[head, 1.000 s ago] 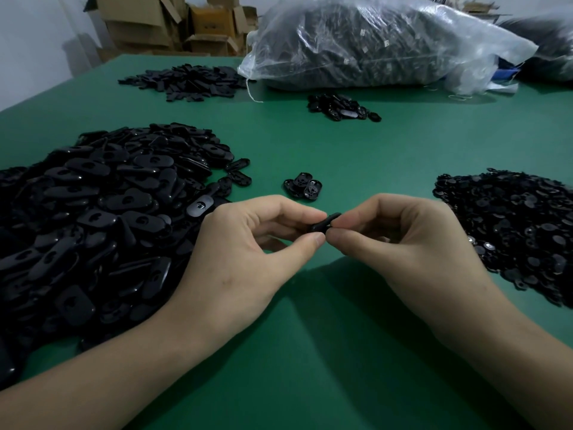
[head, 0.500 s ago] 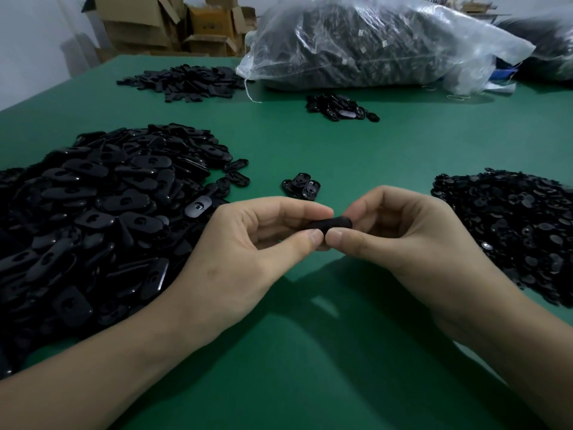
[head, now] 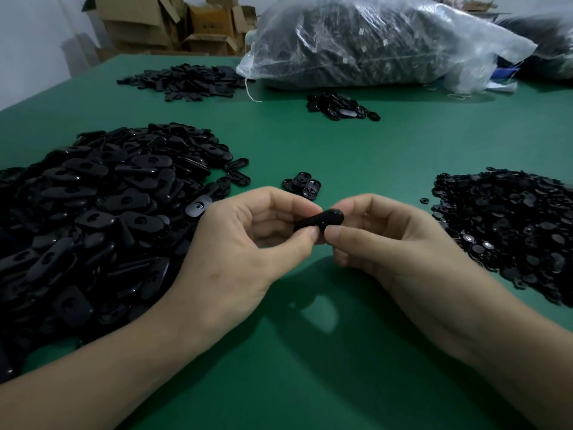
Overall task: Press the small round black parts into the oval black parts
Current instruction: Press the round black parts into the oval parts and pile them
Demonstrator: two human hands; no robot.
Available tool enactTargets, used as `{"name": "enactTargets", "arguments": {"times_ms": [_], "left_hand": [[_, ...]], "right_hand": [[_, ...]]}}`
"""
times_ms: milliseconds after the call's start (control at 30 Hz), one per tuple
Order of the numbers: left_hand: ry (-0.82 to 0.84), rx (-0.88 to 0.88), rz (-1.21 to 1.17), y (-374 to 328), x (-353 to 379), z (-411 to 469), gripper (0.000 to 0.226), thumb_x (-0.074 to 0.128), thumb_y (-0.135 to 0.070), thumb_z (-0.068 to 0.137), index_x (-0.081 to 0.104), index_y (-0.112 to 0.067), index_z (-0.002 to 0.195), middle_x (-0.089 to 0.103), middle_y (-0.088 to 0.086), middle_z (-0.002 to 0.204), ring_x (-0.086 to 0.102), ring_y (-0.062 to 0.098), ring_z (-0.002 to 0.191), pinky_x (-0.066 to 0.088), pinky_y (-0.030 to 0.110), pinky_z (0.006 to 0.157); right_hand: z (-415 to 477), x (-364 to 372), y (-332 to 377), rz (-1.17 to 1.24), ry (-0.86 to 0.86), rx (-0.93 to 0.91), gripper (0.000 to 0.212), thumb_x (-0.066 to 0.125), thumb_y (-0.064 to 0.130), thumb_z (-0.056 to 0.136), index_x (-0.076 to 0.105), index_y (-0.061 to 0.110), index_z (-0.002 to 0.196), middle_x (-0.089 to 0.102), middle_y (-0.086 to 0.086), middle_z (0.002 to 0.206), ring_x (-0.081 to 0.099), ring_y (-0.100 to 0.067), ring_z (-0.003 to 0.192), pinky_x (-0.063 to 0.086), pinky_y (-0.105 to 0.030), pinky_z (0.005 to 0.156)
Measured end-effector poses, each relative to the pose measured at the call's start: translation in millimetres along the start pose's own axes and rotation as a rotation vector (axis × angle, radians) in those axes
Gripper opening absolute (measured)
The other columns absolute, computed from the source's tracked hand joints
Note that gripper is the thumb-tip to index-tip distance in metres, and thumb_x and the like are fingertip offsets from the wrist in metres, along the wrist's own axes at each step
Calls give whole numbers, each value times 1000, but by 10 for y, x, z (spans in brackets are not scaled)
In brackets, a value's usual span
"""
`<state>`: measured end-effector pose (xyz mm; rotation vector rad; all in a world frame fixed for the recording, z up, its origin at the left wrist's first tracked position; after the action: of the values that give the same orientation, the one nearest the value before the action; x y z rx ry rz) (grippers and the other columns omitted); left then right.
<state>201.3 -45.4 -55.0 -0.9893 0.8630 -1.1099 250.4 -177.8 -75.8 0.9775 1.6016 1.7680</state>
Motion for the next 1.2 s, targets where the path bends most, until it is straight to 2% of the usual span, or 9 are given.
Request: {"name": "enactTargets", "arguments": {"times_ms": [167, 267, 467, 567, 767, 933, 1067, 1200], "left_hand": [[-29, 20, -14, -29, -18, -7, 21, 80, 4, 82, 73, -16, 87, 81, 1, 88, 78, 13, 82, 56, 15, 76], [-31, 51, -10, -56, -19, -16, 18, 80, -5, 79, 73, -21, 86, 81, -1, 89, 78, 13, 83, 56, 15, 76], [-35, 125, 70, -122, -15, -43, 22, 78, -6, 80, 72, -26, 85, 80, -6, 89, 78, 11, 85, 57, 16, 79], [-48, 161, 123, -153, -22, -61, 23, 79, -7, 80, 71, -28, 84, 79, -7, 91, 78, 10, 87, 58, 19, 82], [-79, 207, 217, -197, -33, -87, 22, 81, -9, 80, 69, -28, 84, 79, -11, 89, 77, 5, 86, 58, 17, 81], [-103, 257, 305, -273, -29, -112, 23, 81, -10, 81, 71, -29, 88, 78, -15, 88, 76, 2, 85, 56, 13, 80], [-91, 234, 328, -259, -23, -98, 32, 80, -11, 82, 74, -31, 106, 77, -13, 91, 76, 4, 89, 56, 14, 85], [-93, 339, 461, -385, 10, -128, 28, 82, -4, 84, 78, -25, 102, 75, -11, 93, 75, 6, 89, 56, 17, 82]], "right_hand": [[-7, 28, -72, 126, -7, 51, 15, 83, 11, 73, 77, 17, 86, 68, -10, 83, 57, -15, 68, 52, -23, 68], [-20, 49, -97, 191, -12, 64, 13, 80, 12, 71, 77, 19, 82, 67, -8, 81, 57, -13, 66, 53, -21, 66], [-49, 83, -148, 288, -27, 106, 22, 84, 6, 67, 73, 14, 85, 63, -6, 76, 57, -12, 64, 53, -22, 65], [-67, 113, -141, 336, -22, 118, 18, 77, 9, 65, 74, 15, 82, 65, -3, 75, 58, -11, 64, 54, -22, 65], [-80, 146, -160, 386, -27, 155, 26, 74, 6, 64, 69, 12, 88, 65, -5, 77, 60, -12, 65, 52, -24, 67], [-85, 151, -174, 393, -24, 167, 23, 73, 5, 65, 68, 12, 86, 64, -5, 77, 59, -12, 66, 53, -24, 69], [-74, 147, -194, 402, -29, 162, 20, 74, 6, 64, 68, 13, 82, 64, -4, 75, 61, -11, 65, 55, -23, 66], [-72, 150, -191, 404, -23, 142, 17, 74, 5, 67, 70, 15, 79, 63, -6, 78, 60, -12, 66, 55, -23, 65]]}}
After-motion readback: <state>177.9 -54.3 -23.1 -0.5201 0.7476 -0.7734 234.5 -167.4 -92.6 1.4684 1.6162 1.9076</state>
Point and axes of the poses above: each hand's wrist, its own z-axis towards the middle knuckle, its own x-axis out of the palm, y = z × x, the point moved 10 cm from there along z, towards the middle knuckle
